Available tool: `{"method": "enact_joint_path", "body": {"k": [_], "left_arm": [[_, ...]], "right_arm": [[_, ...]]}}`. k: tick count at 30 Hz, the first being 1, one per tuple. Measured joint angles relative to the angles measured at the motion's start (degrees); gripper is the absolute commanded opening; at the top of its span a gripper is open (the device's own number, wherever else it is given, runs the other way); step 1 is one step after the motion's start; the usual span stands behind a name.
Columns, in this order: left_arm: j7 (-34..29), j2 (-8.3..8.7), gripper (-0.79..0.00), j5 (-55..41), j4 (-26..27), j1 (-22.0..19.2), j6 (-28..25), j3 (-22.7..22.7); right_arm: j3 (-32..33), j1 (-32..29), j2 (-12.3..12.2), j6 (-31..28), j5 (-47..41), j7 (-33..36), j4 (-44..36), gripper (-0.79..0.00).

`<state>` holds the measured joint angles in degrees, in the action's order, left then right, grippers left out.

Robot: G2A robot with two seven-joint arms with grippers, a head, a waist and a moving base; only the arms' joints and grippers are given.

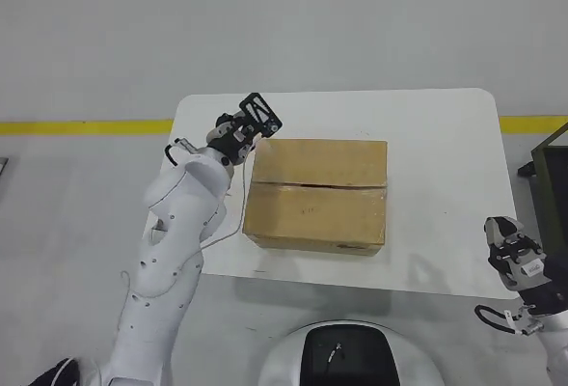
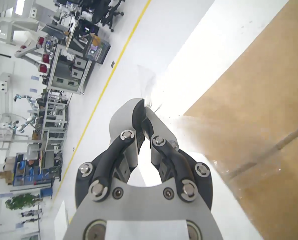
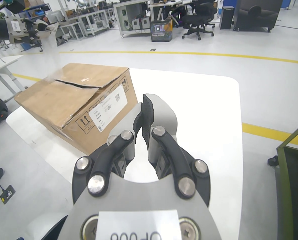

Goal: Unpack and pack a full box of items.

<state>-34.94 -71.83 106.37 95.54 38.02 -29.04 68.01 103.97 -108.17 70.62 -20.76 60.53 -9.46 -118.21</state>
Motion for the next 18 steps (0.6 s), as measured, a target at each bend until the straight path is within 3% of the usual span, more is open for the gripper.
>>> {"method": "enact_joint_path", "body": {"k": [8,18], "left_arm": [[-1.4,1.72,-0.785,3.3,1.5,2.9,-2.3,9.2],[0.8,3.55,-0.785,10.8,-1.0,6.2,-5.0,15.6]], "right_arm": [[-0.2,0.4,0.0,-0.3,0.2,0.4,0.2,-0.785],[0.1,0.9,0.0,-0.3,0.3,1.1,0.2,-0.785]]}}
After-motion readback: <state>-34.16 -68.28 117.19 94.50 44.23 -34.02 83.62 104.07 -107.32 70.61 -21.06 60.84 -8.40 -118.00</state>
